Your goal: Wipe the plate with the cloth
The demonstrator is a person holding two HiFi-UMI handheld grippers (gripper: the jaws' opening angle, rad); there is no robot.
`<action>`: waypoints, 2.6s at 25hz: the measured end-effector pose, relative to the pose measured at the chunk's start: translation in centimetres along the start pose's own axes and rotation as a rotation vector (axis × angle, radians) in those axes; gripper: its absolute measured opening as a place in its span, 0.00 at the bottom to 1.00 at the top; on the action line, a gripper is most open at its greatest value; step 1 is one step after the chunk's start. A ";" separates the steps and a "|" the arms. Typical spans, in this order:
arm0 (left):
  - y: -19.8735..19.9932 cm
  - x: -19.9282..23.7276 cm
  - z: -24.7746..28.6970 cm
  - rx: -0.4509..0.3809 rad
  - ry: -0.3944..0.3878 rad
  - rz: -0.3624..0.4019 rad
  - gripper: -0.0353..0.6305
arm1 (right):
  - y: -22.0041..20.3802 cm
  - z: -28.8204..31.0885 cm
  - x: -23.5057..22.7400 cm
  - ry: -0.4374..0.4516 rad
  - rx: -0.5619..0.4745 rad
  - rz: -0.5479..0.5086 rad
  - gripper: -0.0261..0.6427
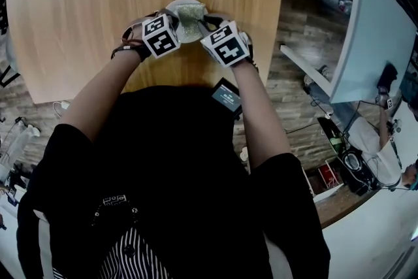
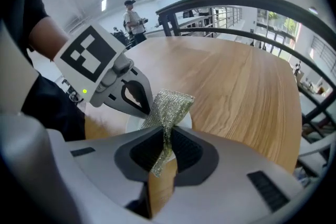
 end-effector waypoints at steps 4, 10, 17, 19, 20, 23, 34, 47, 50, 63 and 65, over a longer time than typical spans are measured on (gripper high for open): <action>0.0 0.0 -0.1 0.001 0.003 0.016 0.05 | 0.8 2.6 -0.2 0.014 0.059 -0.145 0.10; 0.3 0.1 0.1 0.006 0.007 0.015 0.05 | 1.0 4.3 -1.2 0.004 0.124 -0.206 0.10; 0.5 0.1 0.3 0.012 -0.008 0.006 0.05 | 0.8 4.8 -1.5 -0.009 0.136 -0.224 0.10; 0.5 0.1 0.4 0.014 -0.008 0.006 0.04 | 0.8 4.9 -1.7 -0.003 0.136 -0.222 0.10; 0.5 0.1 0.4 0.015 -0.008 0.007 0.05 | 0.8 4.9 -1.8 -0.007 0.137 -0.221 0.10; 0.5 0.2 0.4 0.014 -0.010 0.009 0.05 | 0.9 5.0 -1.9 -0.016 0.151 -0.222 0.10; 0.4 0.9 0.3 0.006 -0.018 -0.045 0.05 | 0.9 5.0 -0.9 -0.046 0.166 -0.165 0.10; 0.5 1.0 0.4 0.010 -0.046 -0.042 0.05 | 1.1 6.0 -0.8 0.025 0.353 -0.282 0.10; 0.6 1.3 0.5 0.017 -0.048 -0.044 0.04 | 2.8 6.6 -1.7 0.024 0.336 -0.338 0.10; 0.5 0.9 0.3 0.035 -0.048 -0.046 0.04 | -1.3 4.7 1.2 0.034 0.231 -0.078 0.10; 0.6 0.9 0.4 0.040 -0.056 -0.034 0.05 | -0.9 5.0 0.9 0.030 0.294 -0.161 0.10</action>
Point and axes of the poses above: the fingertips, and each gripper's own axes: z forward along the fingers, x to its left, y out of its top, the point moved 6 cm from there along -z, backward along the fingers, and after that the axes turned 6 degrees about -x, right-handed, at the moved point
